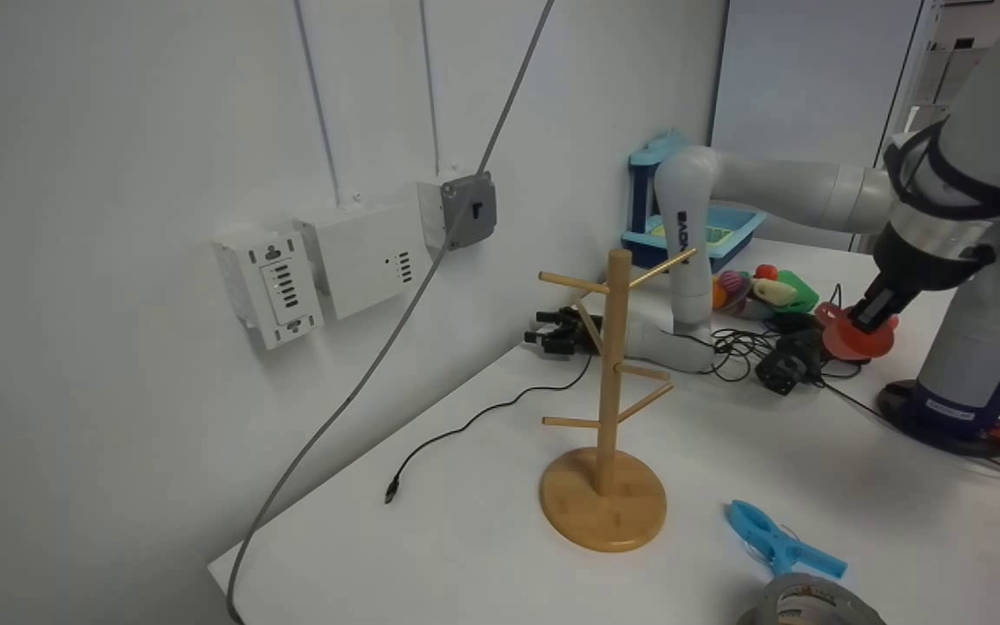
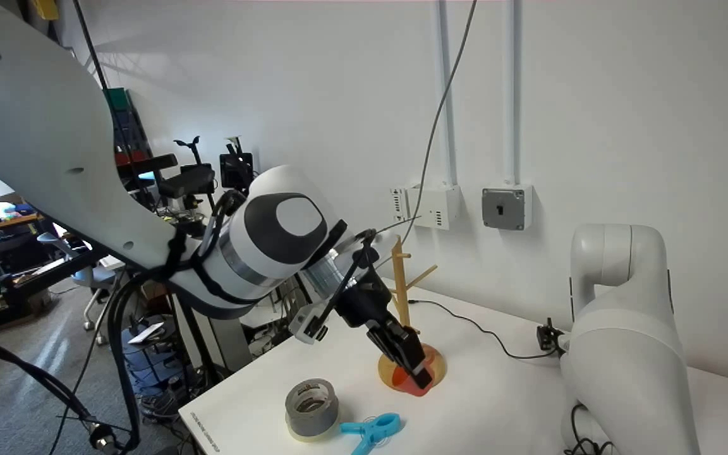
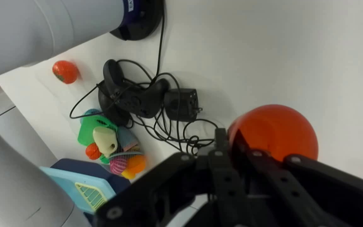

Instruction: Take the orange cup and hang it on the object

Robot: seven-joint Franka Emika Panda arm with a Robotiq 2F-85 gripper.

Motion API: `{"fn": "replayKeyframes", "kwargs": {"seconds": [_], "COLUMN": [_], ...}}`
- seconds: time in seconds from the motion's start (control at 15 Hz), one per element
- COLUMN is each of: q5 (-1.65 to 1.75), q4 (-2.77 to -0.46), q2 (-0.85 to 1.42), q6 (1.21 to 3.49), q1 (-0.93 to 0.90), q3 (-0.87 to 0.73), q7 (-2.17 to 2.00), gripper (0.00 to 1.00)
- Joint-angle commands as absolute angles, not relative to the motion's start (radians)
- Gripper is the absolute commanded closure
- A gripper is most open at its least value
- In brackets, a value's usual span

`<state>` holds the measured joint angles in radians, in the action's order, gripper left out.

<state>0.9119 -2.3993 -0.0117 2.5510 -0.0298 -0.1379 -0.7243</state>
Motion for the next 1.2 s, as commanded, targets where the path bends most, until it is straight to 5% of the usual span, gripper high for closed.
{"fn": "replayKeyframes", "kwargs": {"seconds": [0.0, 1.13], "q5": [0.953, 0.857], "q4": [-2.406, -2.379], "q2": [-0.071, -0.144], "q6": [2.59, 2.825], "q1": [0.019, -0.013], "q3": [-0.115, -0.118], "q7": [-0.639, -0.247], "gripper": [0.98, 0.98]}}
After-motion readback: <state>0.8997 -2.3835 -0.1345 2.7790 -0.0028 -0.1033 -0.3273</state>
